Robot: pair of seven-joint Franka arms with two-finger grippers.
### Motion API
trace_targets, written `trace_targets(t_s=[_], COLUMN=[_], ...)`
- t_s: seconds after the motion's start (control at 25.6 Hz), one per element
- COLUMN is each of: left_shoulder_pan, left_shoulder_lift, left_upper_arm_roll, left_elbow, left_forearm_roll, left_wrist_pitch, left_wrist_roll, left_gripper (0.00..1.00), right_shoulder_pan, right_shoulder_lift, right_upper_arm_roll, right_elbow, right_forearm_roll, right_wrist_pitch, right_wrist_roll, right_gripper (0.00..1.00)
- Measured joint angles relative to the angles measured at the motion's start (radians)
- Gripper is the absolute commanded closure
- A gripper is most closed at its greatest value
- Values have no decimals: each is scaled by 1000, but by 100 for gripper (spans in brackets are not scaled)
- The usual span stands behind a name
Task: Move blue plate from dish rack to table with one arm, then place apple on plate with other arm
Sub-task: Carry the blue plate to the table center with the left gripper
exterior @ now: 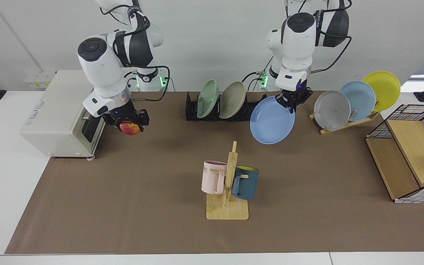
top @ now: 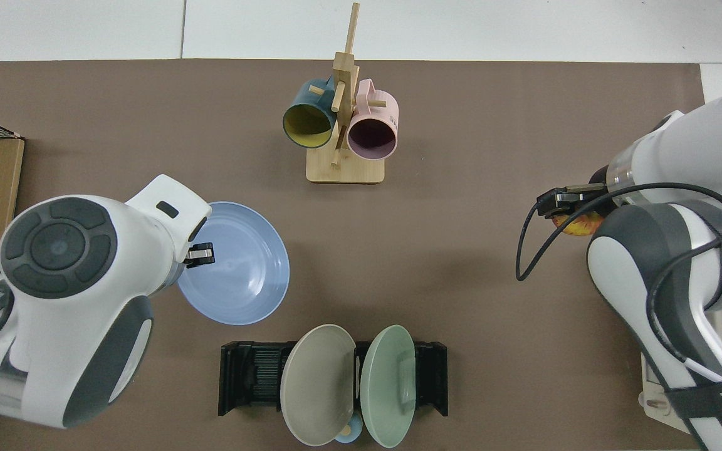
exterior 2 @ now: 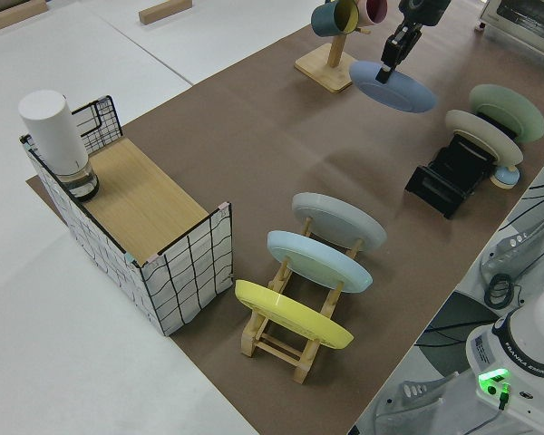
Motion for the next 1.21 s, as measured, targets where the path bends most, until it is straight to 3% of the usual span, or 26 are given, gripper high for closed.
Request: trace_targets(t_s=[0.2, 0.43, 0.55, 0.82, 1.21], left_shoulder_pan=[20, 17, 9, -91, -127], left_shoulder_lift=[7, 29, 48, 185, 269], left_upper_arm_roll=[0, -11, -20, -31, -34], left_elbow=[-12, -54, -73, -104, -113], left_forearm_roll=[-175, -275, -294, -299, -299], left_wrist_pitch=[69, 172, 217, 401, 485], left_wrist_roll=[-3, 32, 62, 77, 84], left_gripper=[100, 100, 100, 100, 100], right_shoulder_pan=[-1, -3, -3, -3, -3], right_shoulder_lift=[0, 0, 0, 0, 1], right_upper_arm_roll=[0, 0, 0, 0, 0], right_elbow=[-3, -5, -5, -5, -8], right_forearm_roll=[0, 0, 0, 0, 0], right_wrist_pitch=[0, 0, 0, 0, 0], right_wrist_roll=[0, 0, 0, 0, 0], right_gripper=[100, 100, 100, 100, 99])
